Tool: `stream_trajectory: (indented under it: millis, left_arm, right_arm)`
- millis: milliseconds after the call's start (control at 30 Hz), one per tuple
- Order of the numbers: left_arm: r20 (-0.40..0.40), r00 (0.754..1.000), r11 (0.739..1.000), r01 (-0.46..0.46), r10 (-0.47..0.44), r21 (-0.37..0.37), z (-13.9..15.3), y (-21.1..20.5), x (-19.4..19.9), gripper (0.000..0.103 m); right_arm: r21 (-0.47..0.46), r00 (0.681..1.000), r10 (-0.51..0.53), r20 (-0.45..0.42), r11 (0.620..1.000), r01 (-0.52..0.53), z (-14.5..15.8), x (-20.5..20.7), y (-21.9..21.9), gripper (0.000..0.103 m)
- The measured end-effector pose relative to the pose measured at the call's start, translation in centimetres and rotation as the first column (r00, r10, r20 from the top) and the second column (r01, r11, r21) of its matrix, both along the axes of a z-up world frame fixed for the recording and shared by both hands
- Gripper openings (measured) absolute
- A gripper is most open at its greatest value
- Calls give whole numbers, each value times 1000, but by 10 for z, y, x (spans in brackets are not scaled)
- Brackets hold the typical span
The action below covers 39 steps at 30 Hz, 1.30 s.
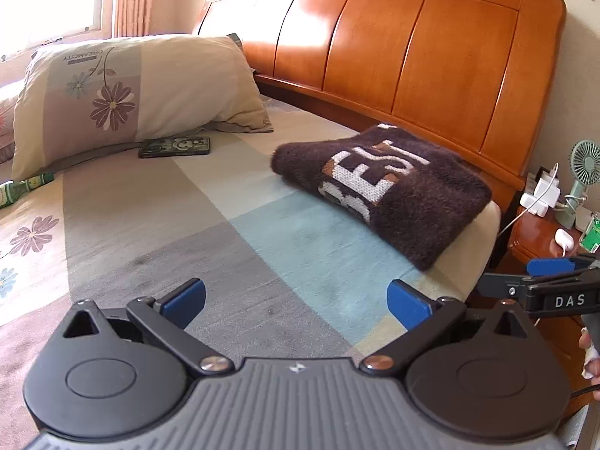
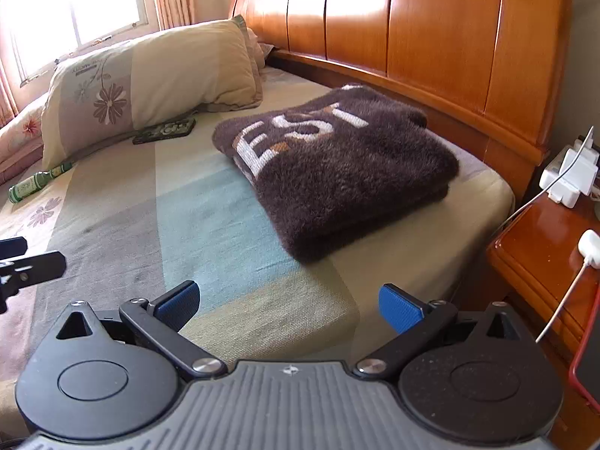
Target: Fold clothes
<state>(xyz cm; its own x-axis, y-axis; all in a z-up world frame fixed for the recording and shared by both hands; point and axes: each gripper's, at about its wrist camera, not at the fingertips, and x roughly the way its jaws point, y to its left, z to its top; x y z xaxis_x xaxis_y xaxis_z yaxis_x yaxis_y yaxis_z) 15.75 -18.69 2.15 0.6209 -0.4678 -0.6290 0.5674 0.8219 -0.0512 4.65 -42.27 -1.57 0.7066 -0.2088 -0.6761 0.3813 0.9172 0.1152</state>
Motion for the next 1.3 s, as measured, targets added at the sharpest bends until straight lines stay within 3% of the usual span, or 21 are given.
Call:
stream_trajectory:
  millis: [167, 333, 500, 767, 1300]
  left_arm:
    - [35, 999, 999, 33, -34, 20, 8, -6, -12, 102]
    - [-23, 997, 997, 77, -77, 11, 15, -14, -17, 102]
    - [0, 994, 992, 112, -112, 51, 21, -27, -27, 102]
    - [-47, 994, 995, 98, -97, 6, 26, -28, -25, 102]
    - [-59, 992, 993, 110, -108, 45, 22, -36, -25, 102]
  right_arm:
    - [-45, 1000, -4, 1, 999, 4, 12, -11, 10, 103]
    - [-56, 1000, -3, 14, 998, 4, 21, -22, 21, 103]
    - [-76, 1000, -2, 23, 997, 4, 28, -32, 30, 103]
    - [-103, 999, -23, 39, 994, 27, 37, -46, 36, 103]
    - [-108, 998, -19, 65, 994, 26, 43, -50, 36, 103]
